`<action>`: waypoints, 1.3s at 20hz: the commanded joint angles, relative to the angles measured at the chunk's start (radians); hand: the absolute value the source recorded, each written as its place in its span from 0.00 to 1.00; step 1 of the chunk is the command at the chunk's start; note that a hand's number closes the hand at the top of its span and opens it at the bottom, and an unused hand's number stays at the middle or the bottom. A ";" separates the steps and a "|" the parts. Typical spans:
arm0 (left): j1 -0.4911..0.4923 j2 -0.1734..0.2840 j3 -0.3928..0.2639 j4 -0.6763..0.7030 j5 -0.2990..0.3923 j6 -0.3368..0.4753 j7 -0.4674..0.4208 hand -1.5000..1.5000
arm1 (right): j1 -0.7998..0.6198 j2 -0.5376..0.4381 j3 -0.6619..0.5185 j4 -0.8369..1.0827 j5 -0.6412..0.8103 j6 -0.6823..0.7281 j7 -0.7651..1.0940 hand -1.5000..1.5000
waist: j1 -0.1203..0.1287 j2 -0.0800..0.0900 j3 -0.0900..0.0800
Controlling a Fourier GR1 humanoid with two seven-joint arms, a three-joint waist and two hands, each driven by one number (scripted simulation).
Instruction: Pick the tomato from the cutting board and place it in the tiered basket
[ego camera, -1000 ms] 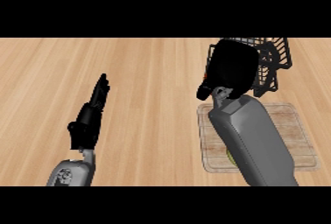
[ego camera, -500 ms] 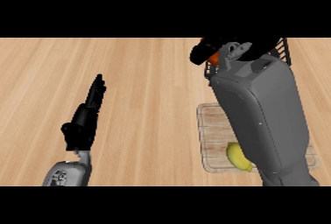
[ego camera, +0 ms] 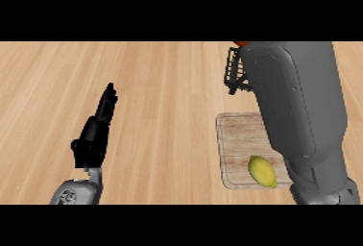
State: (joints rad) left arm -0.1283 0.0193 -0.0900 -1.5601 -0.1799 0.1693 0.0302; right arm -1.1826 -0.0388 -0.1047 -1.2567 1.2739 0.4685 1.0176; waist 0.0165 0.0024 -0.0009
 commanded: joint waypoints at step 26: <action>-0.026 -0.018 -0.020 0.032 -0.004 0.043 -0.001 0.50 | 0.054 -0.168 -0.299 0.350 -0.148 -0.601 -0.211 0.00 | -0.006 0.001 0.001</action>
State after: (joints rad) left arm -0.1626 0.0203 -0.0776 -1.5248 -0.1714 0.1780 0.0262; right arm -1.1464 -0.2074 -0.3648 -0.8902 1.1655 -0.0195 0.8384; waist 0.0136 0.0036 -0.0006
